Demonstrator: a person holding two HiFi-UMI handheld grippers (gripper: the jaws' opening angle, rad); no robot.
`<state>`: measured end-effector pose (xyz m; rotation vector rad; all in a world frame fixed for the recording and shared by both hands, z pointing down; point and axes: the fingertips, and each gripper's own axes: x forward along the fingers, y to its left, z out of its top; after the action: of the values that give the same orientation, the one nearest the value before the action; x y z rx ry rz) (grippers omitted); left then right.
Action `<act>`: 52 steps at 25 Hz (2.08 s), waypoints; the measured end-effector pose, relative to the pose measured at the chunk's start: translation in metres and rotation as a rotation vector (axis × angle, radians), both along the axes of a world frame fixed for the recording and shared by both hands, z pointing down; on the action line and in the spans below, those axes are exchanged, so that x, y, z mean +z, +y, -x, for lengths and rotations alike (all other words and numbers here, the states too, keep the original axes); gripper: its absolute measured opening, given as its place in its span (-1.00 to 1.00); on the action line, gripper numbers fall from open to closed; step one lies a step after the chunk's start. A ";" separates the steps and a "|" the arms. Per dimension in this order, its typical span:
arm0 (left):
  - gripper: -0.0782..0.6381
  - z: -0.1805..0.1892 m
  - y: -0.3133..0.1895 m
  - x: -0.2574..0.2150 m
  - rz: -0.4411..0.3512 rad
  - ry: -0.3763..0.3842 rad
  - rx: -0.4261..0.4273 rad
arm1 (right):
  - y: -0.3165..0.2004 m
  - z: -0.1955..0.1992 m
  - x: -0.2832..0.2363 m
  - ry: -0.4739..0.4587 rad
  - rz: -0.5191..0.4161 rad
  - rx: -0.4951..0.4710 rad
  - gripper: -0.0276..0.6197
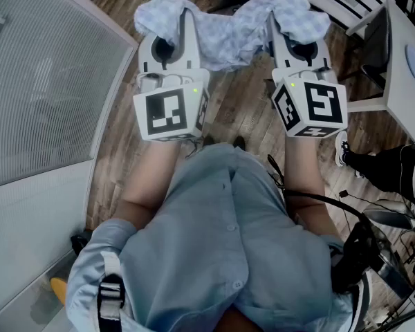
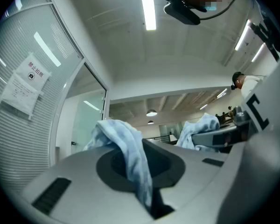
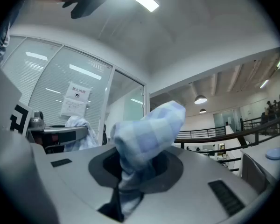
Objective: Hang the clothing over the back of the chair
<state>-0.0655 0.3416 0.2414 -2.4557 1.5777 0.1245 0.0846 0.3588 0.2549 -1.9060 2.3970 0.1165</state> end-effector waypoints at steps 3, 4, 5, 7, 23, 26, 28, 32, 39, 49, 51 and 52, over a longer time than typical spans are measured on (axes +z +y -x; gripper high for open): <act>-0.68 -0.011 0.001 0.002 -0.001 -0.009 0.009 | 0.001 -0.009 0.003 -0.002 0.000 -0.001 -0.68; -0.68 -0.015 0.001 0.003 0.000 -0.010 0.010 | 0.001 -0.012 0.004 -0.002 0.000 -0.002 -0.68; -0.68 -0.019 0.002 0.003 -0.001 -0.010 0.009 | 0.002 -0.016 0.005 -0.002 0.000 -0.003 -0.68; -0.68 -0.026 0.002 0.003 -0.004 -0.011 0.007 | 0.002 -0.023 0.005 -0.001 -0.004 -0.007 -0.68; -0.68 -0.040 -0.019 0.024 0.040 0.002 -0.021 | -0.028 -0.038 0.024 -0.039 0.027 -0.046 -0.68; -0.68 -0.038 -0.050 0.033 0.051 0.008 -0.002 | -0.060 -0.030 0.031 -0.026 0.045 -0.048 -0.68; -0.68 -0.032 -0.077 0.036 0.075 0.021 0.003 | -0.087 -0.022 0.033 -0.024 0.052 -0.050 -0.68; -0.68 -0.015 -0.133 0.031 0.069 0.038 0.012 | -0.148 0.003 0.032 -0.004 0.046 -0.059 -0.68; -0.68 0.017 -0.218 0.017 0.033 0.059 0.025 | -0.233 0.034 0.015 0.015 0.012 -0.045 -0.68; -0.68 0.046 -0.299 0.018 -0.008 0.051 0.031 | -0.305 0.053 0.003 0.043 -0.019 -0.019 -0.68; -0.68 0.042 -0.313 0.019 0.015 0.075 0.034 | -0.320 0.049 0.006 0.045 -0.009 -0.015 -0.68; -0.68 0.039 -0.320 0.021 0.030 0.083 0.033 | -0.328 0.047 0.008 0.044 -0.002 -0.015 -0.68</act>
<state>-0.1048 0.0217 0.2622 -2.5310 1.5838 0.2127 0.0377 0.0306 0.2629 -1.9037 2.4372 0.1619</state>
